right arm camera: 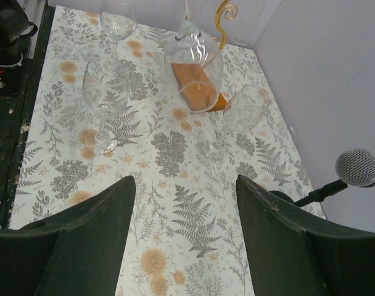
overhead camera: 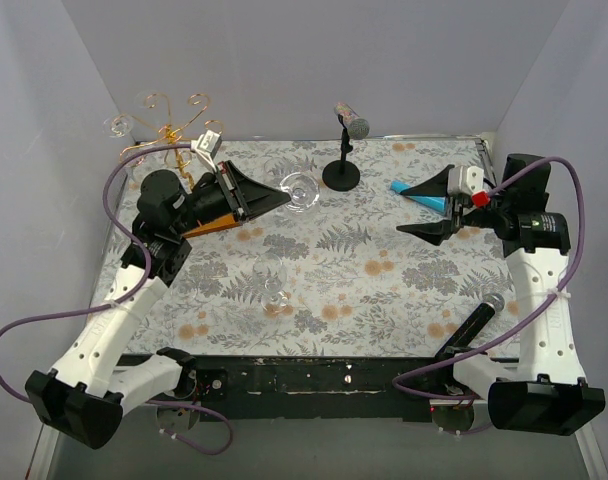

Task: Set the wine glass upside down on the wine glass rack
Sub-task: Turn the wine glass upside down at the wine rack.

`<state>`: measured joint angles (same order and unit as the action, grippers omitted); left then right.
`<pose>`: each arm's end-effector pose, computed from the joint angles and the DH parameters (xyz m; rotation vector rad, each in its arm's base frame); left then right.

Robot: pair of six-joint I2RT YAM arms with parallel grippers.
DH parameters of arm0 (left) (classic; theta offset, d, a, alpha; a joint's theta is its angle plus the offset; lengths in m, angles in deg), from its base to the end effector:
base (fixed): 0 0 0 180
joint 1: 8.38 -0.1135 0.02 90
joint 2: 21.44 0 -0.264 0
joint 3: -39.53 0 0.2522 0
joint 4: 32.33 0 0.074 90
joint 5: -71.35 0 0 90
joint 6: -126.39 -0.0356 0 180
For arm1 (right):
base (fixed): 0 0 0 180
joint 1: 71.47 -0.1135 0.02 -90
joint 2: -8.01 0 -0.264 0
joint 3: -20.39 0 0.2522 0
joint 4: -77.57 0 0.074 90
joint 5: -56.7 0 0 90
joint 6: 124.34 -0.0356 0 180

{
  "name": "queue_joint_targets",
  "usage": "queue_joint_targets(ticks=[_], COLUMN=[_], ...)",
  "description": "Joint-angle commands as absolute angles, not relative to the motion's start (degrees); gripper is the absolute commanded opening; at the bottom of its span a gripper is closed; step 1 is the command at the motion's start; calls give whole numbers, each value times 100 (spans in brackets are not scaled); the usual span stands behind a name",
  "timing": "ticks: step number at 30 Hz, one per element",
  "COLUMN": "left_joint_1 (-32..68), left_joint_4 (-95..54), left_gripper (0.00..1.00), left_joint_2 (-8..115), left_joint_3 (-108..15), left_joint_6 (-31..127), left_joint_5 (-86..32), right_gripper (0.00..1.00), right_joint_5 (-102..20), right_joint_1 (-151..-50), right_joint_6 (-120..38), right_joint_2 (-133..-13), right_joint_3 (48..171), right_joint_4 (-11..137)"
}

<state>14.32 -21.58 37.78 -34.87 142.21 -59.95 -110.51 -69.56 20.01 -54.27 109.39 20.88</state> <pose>0.2020 -0.1099 0.4141 -0.6810 1.9333 -2.1583 0.1945 0.0283 0.4197 -1.3425 1.0878 0.6774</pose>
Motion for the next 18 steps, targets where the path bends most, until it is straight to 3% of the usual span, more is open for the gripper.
queue_joint_targets(ticks=[1,18], left_joint_1=[1395,1395], left_joint_4=[-1560,-161], left_gripper=[0,0], left_joint_2=[3429,3472], left_joint_3=[-4260,-6008], left_joint_6=[13616,12227], left_joint_5=[-5741,-4748], right_gripper=[74,73], right_joint_5=[-11311,-11240], right_joint_1=[-6822,-6787], right_joint_6=[1945,996], right_joint_2=[-5290,-5193], right_joint_3=[10570,8575], right_joint_4=[2408,4280])
